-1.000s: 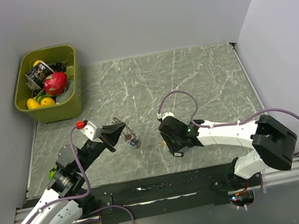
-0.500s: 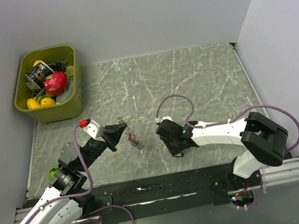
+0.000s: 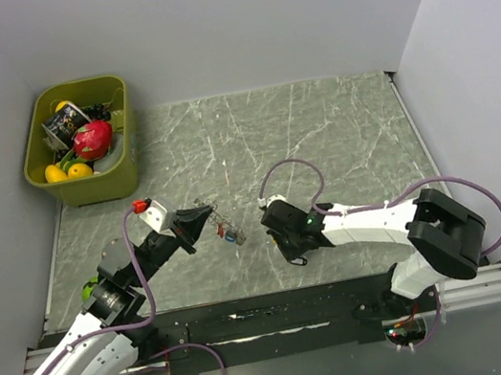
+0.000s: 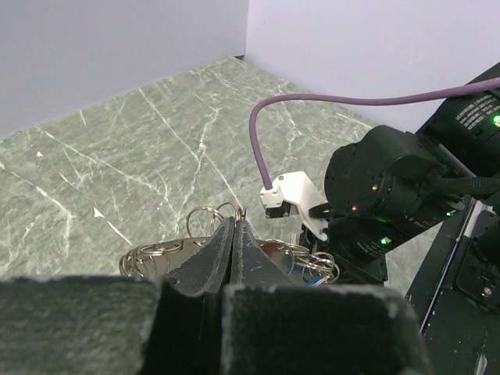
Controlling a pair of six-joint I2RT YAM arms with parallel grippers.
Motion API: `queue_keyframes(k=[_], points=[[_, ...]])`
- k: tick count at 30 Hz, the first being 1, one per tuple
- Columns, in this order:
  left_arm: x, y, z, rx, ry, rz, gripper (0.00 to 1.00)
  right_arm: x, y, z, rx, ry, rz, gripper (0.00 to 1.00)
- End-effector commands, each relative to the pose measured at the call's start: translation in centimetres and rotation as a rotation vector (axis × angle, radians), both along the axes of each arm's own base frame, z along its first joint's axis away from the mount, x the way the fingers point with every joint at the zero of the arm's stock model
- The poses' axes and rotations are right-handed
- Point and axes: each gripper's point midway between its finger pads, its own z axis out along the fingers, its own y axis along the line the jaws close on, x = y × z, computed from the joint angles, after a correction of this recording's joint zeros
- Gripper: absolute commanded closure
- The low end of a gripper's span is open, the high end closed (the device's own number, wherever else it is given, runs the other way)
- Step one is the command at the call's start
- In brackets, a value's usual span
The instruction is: Put the keys on the keyring
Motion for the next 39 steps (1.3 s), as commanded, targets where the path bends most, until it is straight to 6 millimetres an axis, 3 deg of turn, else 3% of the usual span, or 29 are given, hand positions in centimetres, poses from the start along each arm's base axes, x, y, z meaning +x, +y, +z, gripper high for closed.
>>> queue_keyframes(k=[1,6,12,15,18,21,28,34,39], points=[[-0.7,0.1,3.6,-0.066,-0.082,-0.016,0.99,1.2,1.3,3.7,0.084,-0.091,0.008,1.0],[-1.0,0.3,3.9,-0.074,-0.083,-0.02,0.99,1.8,1.4,6.7,0.138,-0.173,0.034,1.0],[-1.3,0.5,4.3,-0.077,-0.086,-0.025,0.99,2.7,1.2,11.9,0.244,-0.342,0.09,1.0],[-1.5,0.3,4.5,-0.078,-0.091,-0.038,0.99,2.5,1.2,15.1,0.325,-0.443,0.165,1.0],[-1.7,0.2,4.7,-0.074,-0.095,-0.054,0.99,1.9,1.5,16.8,0.367,-0.503,0.268,1.0],[-2.3,-0.2,5.0,-0.08,-0.115,-0.095,0.99,0.3,2.0,20.1,0.477,-0.592,0.41,1.0],[-4.3,-1.4,5.7,-0.09,-0.16,-0.219,0.99,-3.6,2.1,25.4,0.645,-0.709,0.662,1.0],[-5.9,-2.2,5.9,-0.094,-0.197,-0.325,0.99,-6.9,1.9,28.2,0.757,-0.71,0.83,1.0],[-7.0,-2.6,6.3,-0.092,-0.219,-0.391,0.99,-8.6,1.8,29.7,0.82,-0.719,0.898,1.0]])
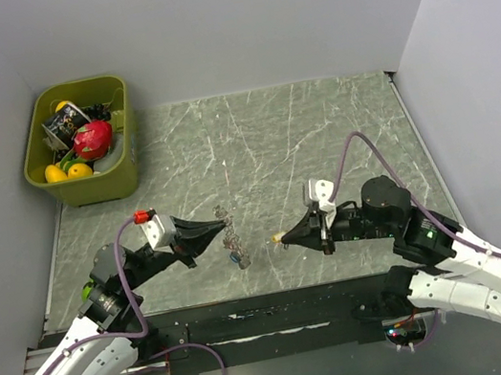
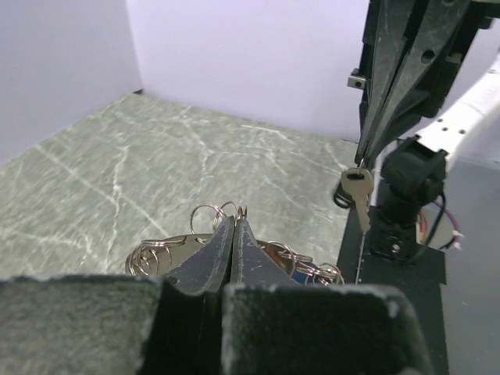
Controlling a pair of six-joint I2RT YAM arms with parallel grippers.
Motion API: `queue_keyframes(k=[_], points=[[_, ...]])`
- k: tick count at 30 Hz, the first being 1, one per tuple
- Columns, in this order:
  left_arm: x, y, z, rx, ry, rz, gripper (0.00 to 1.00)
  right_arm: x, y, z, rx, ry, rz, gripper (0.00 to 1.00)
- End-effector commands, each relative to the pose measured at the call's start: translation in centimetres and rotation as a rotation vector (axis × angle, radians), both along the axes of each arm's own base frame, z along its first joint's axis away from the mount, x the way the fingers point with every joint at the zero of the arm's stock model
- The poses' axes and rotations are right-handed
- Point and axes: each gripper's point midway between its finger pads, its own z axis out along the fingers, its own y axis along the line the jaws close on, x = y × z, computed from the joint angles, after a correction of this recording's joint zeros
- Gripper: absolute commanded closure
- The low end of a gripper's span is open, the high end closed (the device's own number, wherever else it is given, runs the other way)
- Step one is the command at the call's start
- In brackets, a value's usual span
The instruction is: Put the keys on the keyring
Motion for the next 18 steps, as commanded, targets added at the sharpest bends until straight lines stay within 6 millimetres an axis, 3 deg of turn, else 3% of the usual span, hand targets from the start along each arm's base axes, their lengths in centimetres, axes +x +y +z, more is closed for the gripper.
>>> queue_keyframes(k=[1,11,18], points=[[-2.1,-0.4,4.2,-0.08,-0.118,-0.103,0.99,-2.4,-0.1,3.9,0.094,-0.077,0.133,1.0],[-2.4,-0.8,4.1,-0.07,-0.112,-0.133,0.99,-1.9,0.2,4.4,0.103,-0.073,0.121,1.0],[-1.5,-0.8,3.8,-0.062,-0.087,-0.099,0.99,-0.4,1.8,5.0,0.112,-0.044,0.098,1.0]])
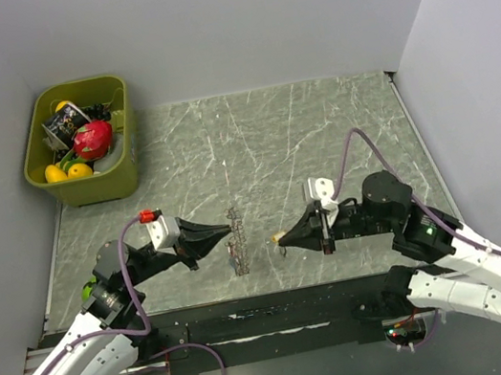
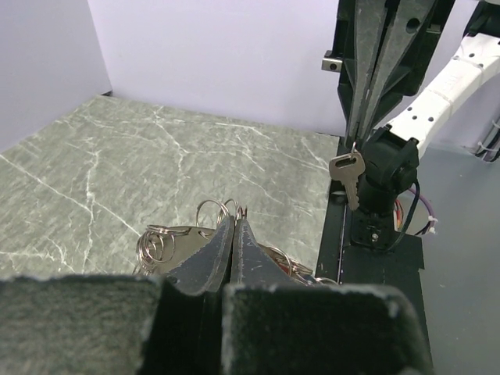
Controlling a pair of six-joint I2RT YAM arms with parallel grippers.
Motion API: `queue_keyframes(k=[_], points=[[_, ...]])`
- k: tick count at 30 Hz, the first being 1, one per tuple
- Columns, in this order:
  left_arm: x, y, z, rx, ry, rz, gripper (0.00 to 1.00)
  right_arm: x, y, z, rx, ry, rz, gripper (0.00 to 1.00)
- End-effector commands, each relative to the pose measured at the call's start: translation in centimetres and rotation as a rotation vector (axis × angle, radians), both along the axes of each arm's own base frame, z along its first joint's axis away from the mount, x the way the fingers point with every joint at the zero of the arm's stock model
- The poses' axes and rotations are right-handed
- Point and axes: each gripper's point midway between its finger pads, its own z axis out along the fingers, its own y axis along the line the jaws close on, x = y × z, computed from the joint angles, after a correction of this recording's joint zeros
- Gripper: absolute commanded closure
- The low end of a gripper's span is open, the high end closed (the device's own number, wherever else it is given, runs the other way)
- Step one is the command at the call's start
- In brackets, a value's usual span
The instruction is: Put the keys on the keyring
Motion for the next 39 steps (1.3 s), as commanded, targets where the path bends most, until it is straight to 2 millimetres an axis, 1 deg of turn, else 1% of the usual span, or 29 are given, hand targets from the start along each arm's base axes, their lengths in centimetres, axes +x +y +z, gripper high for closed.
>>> queue_keyframes(k=[1,5,7,8,9,10,14,18,21,22,23,29,39], points=[[-0.1,0.2,3.9,-0.077,-0.07,0.011,0.99,1.2,1.4,3.6,0.078,-0.029,-0.006,1.0],[0.7,0.2,3.6,-0.062,-0.035,0.04,0.99,1.9,2.7,4.0,0.078,-0.01,0.009,1.0],[1.1,0.1,3.3,-0.053,-0.022,0.056,0.99,2.5,3.5,4.1,0.078,0.0,0.005,1.0],[1.3,0.1,3.3,-0.051,-0.017,0.061,0.99,2.8,3.9,3.8,0.07,0.01,0.005,1.0],[1.6,0.2,3.2,-0.048,-0.011,0.076,0.99,3.0,4.1,4.1,0.075,0.012,0.006,1.0],[1.6,0.2,3.2,-0.048,-0.009,0.079,0.99,3.2,4.4,4.3,0.084,0.011,0.005,1.0],[2.0,0.3,3.1,-0.046,-0.006,0.101,0.99,4.1,5.4,4.2,0.088,0.032,-0.004,1.0],[2.2,0.4,2.9,-0.039,-0.001,0.114,0.99,4.8,5.9,4.6,0.107,0.022,-0.023,1.0],[2.2,0.3,2.8,-0.036,-0.001,0.105,0.99,5.4,6.2,4.4,0.118,0.051,-0.053,1.0],[2.0,0.2,2.9,-0.037,-0.004,0.098,0.99,5.5,6.2,4.3,0.115,0.053,-0.057,1.0],[1.9,0.2,2.9,-0.037,-0.002,0.091,0.99,5.6,6.4,4.7,0.137,0.042,-0.056,1.0],[1.5,0.1,3.0,-0.042,-0.011,0.068,0.99,6.4,6.8,4.4,0.129,0.045,-0.083,1.0],[0.9,-0.2,3.1,-0.04,-0.016,0.033,0.99,7.0,6.8,4.2,0.122,0.051,-0.108,1.0]])
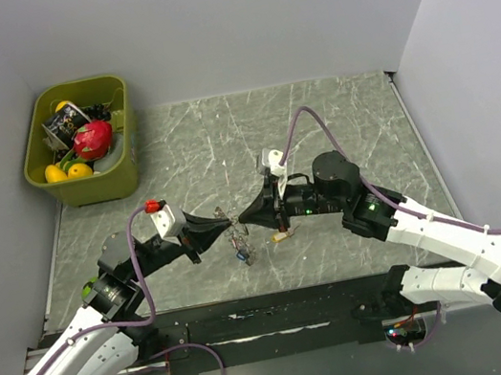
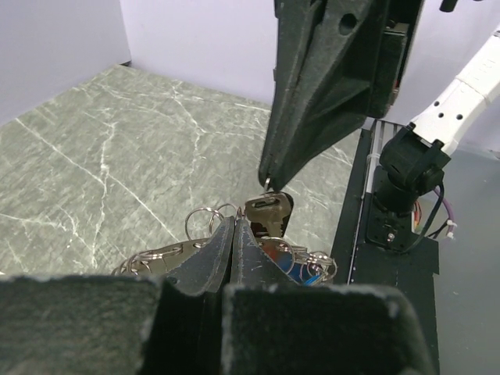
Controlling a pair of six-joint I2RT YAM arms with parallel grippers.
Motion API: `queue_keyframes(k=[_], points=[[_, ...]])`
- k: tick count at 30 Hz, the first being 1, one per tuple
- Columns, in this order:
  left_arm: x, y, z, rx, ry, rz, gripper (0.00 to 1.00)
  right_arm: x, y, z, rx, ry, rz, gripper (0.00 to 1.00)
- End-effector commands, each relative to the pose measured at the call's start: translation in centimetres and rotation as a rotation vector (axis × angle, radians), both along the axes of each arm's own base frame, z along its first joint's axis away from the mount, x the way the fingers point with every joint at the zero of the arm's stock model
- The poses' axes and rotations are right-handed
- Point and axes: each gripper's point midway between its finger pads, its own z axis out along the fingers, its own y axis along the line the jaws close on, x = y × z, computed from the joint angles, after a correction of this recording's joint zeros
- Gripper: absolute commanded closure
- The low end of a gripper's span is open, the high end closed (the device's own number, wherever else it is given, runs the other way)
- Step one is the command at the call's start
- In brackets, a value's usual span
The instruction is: Put the keys on the keyring
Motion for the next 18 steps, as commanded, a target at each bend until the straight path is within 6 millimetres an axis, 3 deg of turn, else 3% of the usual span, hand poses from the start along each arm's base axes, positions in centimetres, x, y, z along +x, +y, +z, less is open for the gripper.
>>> queue_keyframes(k=[1,18], points=[[-1.0,-0.1,3.9,-0.075,-0.083,-0.043,0.99,0.9,0.2,3.2,0.068,-0.052,-0.032,1.0],[-0.9,-0.2,3.7,-0.071,-0.077,-0.043,0.99,0.6,1.3,2.9,0.051,-0.031,0.024,1.0]])
